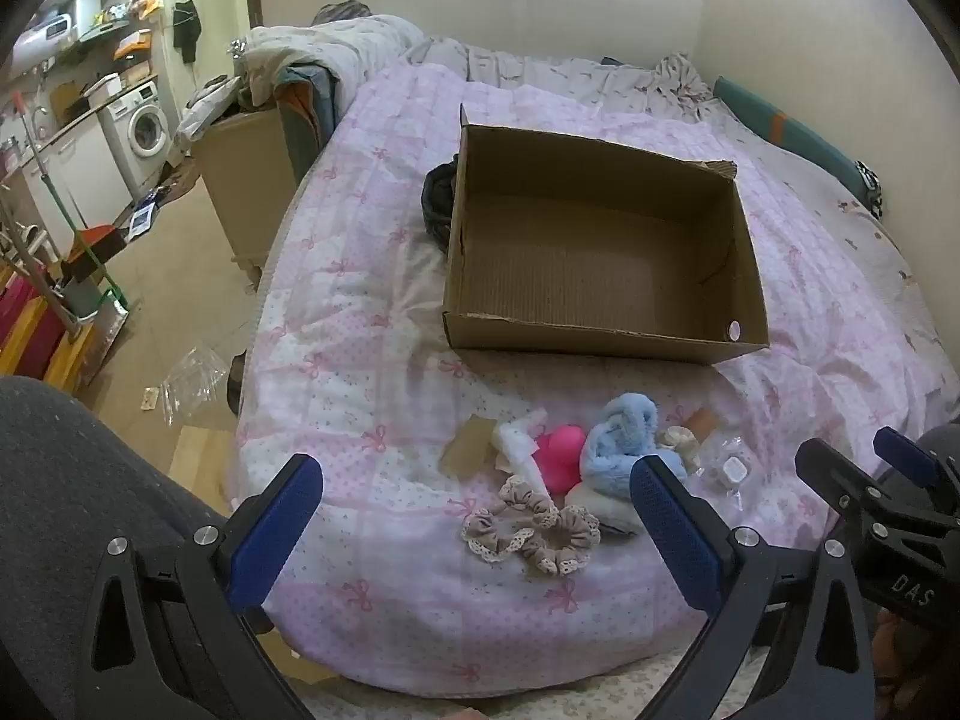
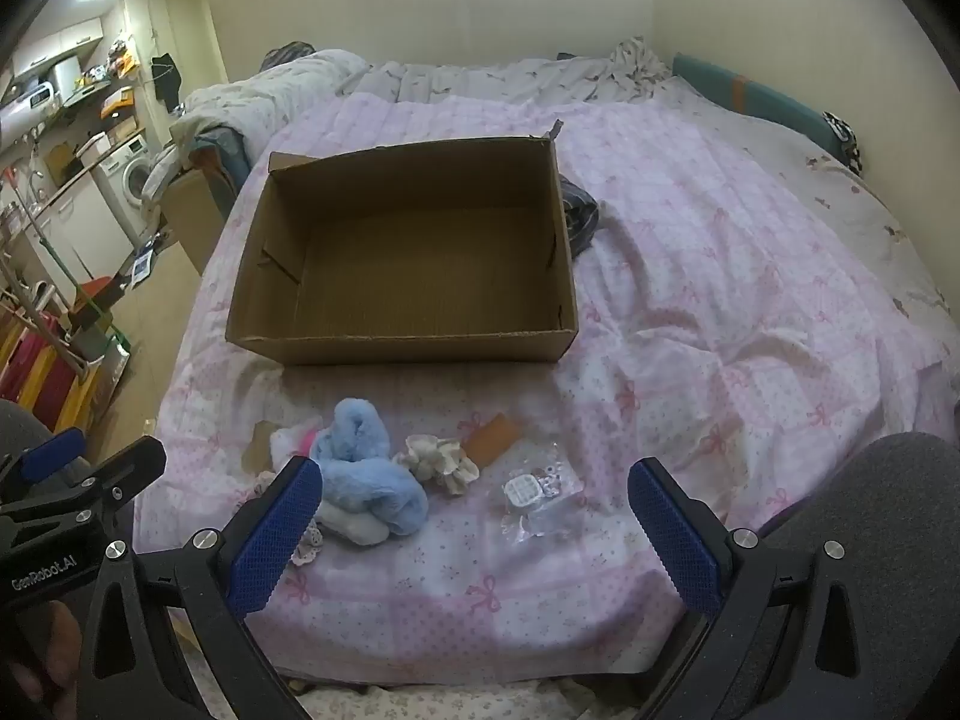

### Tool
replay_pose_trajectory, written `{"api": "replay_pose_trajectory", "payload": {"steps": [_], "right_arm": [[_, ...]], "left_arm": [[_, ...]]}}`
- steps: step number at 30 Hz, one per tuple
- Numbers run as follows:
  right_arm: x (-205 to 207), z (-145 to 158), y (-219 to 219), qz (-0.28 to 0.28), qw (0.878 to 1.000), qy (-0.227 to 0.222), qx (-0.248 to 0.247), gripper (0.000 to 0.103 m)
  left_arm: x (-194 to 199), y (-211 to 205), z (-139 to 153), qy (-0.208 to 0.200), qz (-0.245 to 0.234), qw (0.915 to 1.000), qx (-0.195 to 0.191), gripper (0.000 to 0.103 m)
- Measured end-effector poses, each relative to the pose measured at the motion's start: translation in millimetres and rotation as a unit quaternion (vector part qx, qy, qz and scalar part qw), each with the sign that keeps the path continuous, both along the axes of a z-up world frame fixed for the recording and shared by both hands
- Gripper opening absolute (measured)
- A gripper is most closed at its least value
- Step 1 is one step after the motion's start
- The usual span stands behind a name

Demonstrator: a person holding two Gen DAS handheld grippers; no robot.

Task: Organize soft objects

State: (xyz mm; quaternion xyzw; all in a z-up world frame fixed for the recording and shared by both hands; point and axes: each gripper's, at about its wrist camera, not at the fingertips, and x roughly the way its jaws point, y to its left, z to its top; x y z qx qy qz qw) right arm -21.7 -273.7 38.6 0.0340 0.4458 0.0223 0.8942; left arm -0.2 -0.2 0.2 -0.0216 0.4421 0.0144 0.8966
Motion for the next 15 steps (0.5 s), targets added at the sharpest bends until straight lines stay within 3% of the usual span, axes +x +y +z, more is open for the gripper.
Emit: {"api": "replay_pose_trajectory", "payload": {"steps": [15], "right_arm": [[-0.1,-1.2,-0.3,-0.003,1.000,0.002,0.001,0.103]], "left_arm": [[0.2,0.0,-0.2,0.004,0.003,1.0000,0.000,0.102]]}}
